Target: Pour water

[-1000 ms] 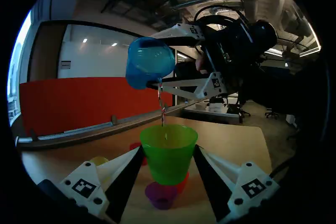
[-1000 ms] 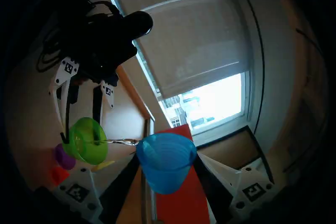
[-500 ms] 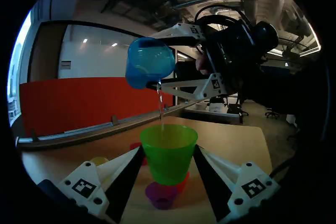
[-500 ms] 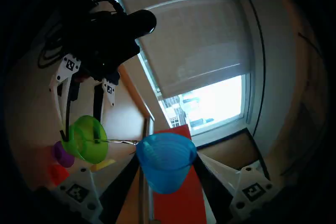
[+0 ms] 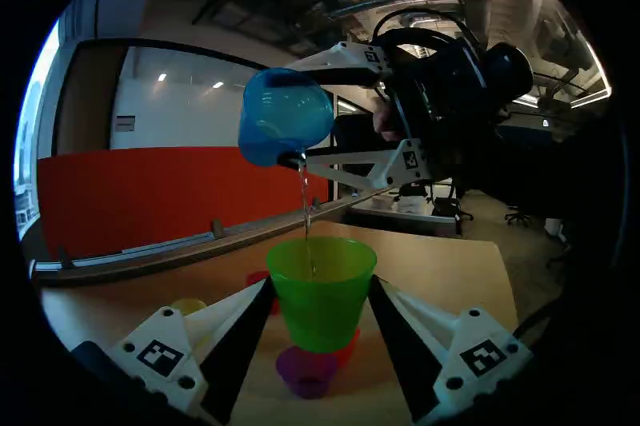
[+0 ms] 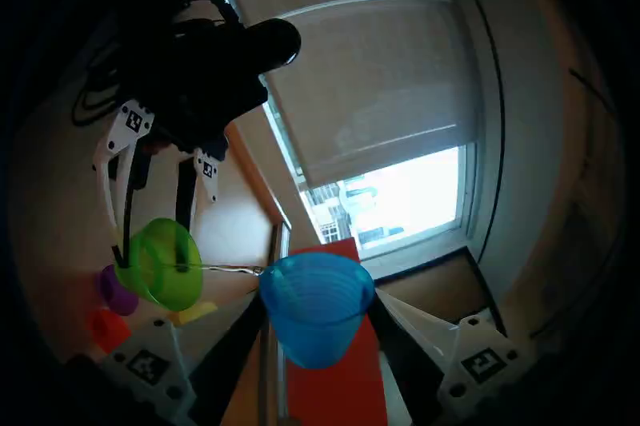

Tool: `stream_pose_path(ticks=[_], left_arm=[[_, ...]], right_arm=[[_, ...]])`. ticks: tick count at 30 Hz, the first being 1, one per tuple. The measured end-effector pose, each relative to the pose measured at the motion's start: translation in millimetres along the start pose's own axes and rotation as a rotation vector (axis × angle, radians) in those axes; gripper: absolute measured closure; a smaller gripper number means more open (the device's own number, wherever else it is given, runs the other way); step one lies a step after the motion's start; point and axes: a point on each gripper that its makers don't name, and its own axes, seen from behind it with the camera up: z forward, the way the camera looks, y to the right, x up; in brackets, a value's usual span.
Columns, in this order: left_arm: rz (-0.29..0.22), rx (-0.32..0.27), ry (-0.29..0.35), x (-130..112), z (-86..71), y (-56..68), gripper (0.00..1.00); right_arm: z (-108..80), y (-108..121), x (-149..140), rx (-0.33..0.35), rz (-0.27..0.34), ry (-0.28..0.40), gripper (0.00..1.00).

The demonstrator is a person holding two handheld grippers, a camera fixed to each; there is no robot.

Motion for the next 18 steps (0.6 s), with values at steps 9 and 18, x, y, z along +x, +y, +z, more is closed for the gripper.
stream_pose_path(ticks=[9,18], left_arm=[[0.000,0.002,-0.002,-1.7,0.6,-0.7,0.17],[0.002,0.001,-0.002,-1.0,1.5,-0.3,0.17]], right_arm=[[-1.0,2.1,-1.0,-0.005,-0.012,0.000,0.10],[-1.6,3.3,-0.6,-0.007,-0.033,-0.002,0.10]])
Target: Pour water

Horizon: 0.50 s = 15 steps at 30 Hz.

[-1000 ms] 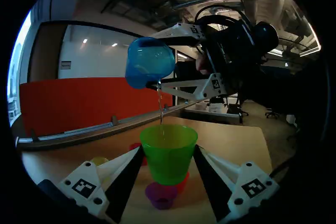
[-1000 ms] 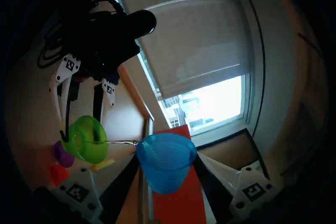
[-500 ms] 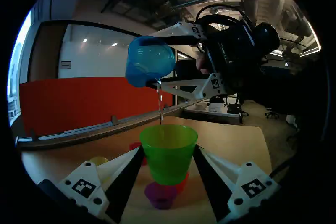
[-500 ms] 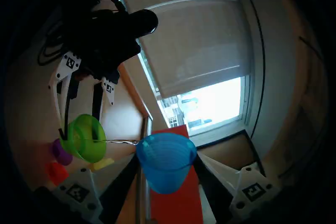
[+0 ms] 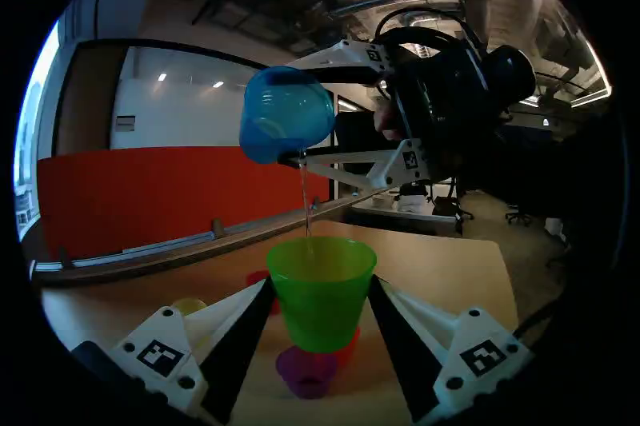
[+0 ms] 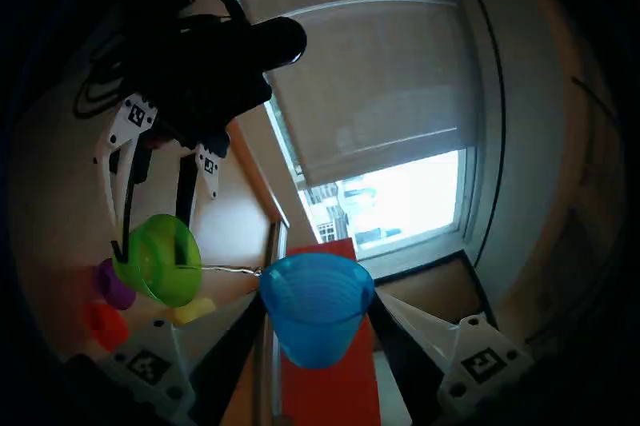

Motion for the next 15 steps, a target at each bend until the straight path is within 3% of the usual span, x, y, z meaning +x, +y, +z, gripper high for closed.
stream_pose_path(ticks=[15], left_arm=[[0.000,0.000,0.000,-0.5,-0.2,0.7,0.17]], right_arm=[[-1.3,-0.4,3.6,0.000,-0.041,-0.004,0.10]])
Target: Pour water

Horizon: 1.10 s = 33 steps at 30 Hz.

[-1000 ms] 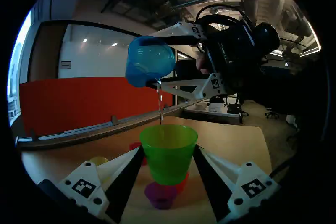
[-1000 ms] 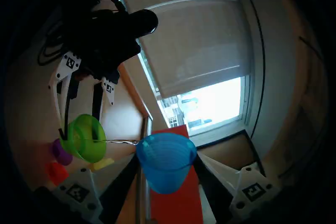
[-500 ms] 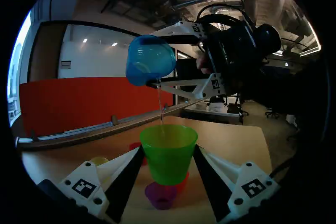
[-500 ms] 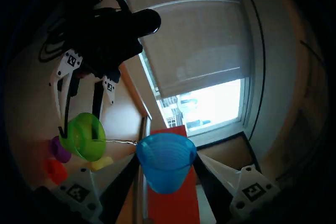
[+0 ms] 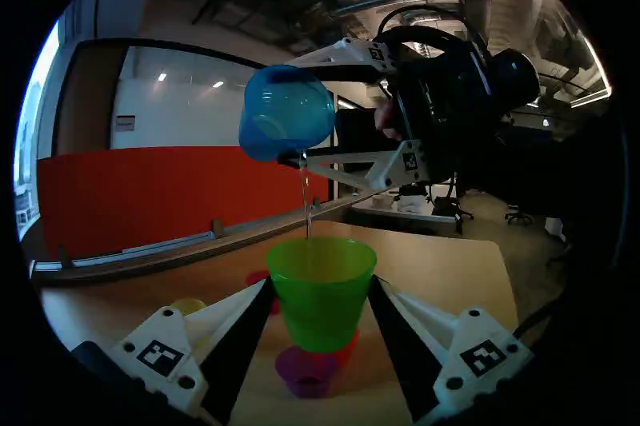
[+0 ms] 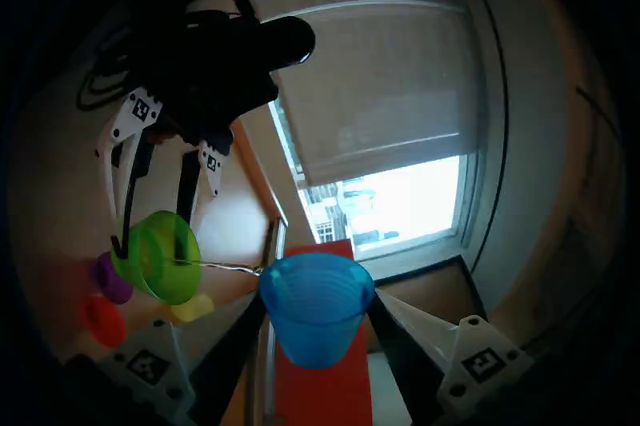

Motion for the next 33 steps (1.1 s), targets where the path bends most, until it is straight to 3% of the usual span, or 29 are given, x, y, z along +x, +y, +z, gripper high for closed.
stream_pose_path(ticks=[33], left_arm=[[0.004,0.000,-0.002,0.5,0.4,0.3,0.17]], right_arm=[[-3.8,2.2,8.1,-0.014,-0.069,-0.007,0.10]])
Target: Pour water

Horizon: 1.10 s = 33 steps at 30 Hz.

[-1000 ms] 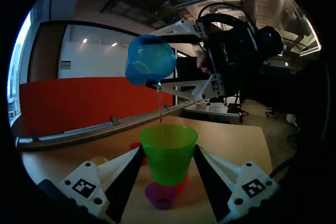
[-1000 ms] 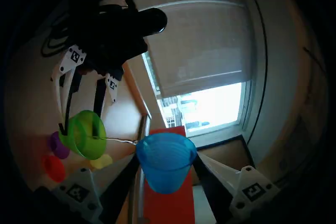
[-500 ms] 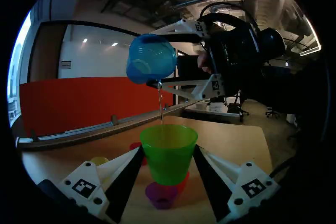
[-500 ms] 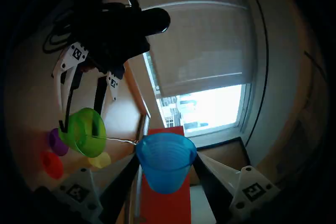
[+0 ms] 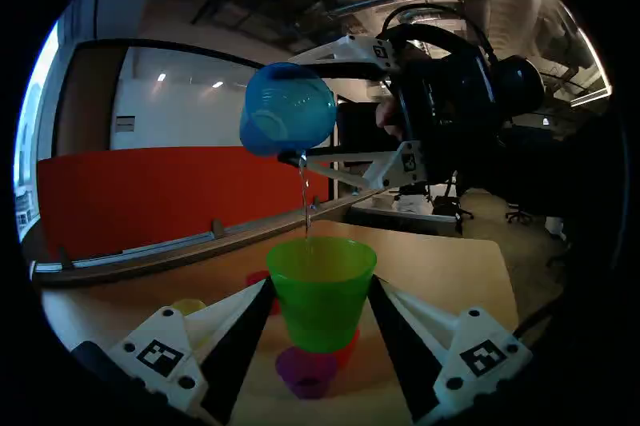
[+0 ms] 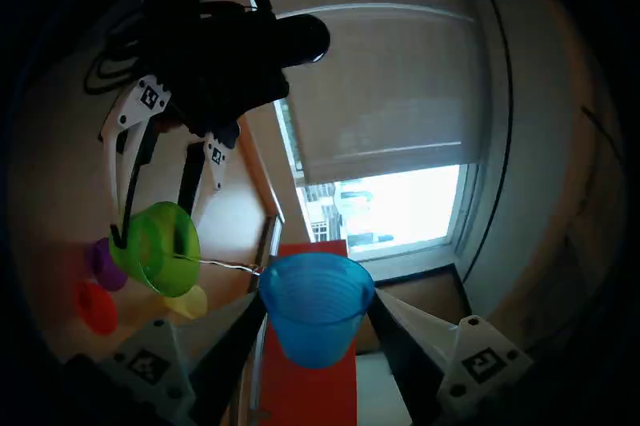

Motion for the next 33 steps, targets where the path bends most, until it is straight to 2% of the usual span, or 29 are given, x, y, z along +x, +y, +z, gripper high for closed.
stream_pose_path(ticks=[33], left_arm=[[-0.003,0.010,0.009,-1.3,-2.4,-2.9,0.17]], right_arm=[[-0.2,1.2,15.6,-0.004,-0.075,0.001,0.10]])
